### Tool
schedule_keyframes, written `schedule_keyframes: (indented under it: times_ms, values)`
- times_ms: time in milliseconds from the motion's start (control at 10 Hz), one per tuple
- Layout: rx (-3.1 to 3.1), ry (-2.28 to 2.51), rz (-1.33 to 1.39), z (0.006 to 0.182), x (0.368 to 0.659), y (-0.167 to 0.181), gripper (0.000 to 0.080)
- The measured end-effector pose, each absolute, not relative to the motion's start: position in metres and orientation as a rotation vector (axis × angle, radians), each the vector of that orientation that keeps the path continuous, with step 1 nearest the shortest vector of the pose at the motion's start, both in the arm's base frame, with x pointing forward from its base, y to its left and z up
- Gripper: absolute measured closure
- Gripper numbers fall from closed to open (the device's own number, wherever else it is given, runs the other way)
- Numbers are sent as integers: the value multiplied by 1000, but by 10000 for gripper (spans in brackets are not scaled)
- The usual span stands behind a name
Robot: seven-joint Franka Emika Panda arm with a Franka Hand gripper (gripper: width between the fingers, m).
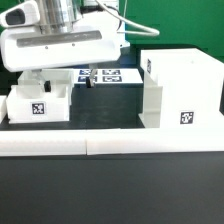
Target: Assemble drawer
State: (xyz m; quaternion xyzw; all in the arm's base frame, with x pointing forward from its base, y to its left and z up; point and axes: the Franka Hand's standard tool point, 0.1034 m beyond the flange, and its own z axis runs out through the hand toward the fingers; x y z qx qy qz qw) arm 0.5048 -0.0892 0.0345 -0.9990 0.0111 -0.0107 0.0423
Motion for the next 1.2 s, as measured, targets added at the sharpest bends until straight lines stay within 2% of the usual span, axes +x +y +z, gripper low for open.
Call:
schedule_keyframes:
  times_ms: [500,1100,1200]
  values:
    - [-3093,1,-55,12,501,-87,150]
    - [-3100,-39,-43,5,492,-97,150]
    - [-3102,-43,-48,5,492,-96,275]
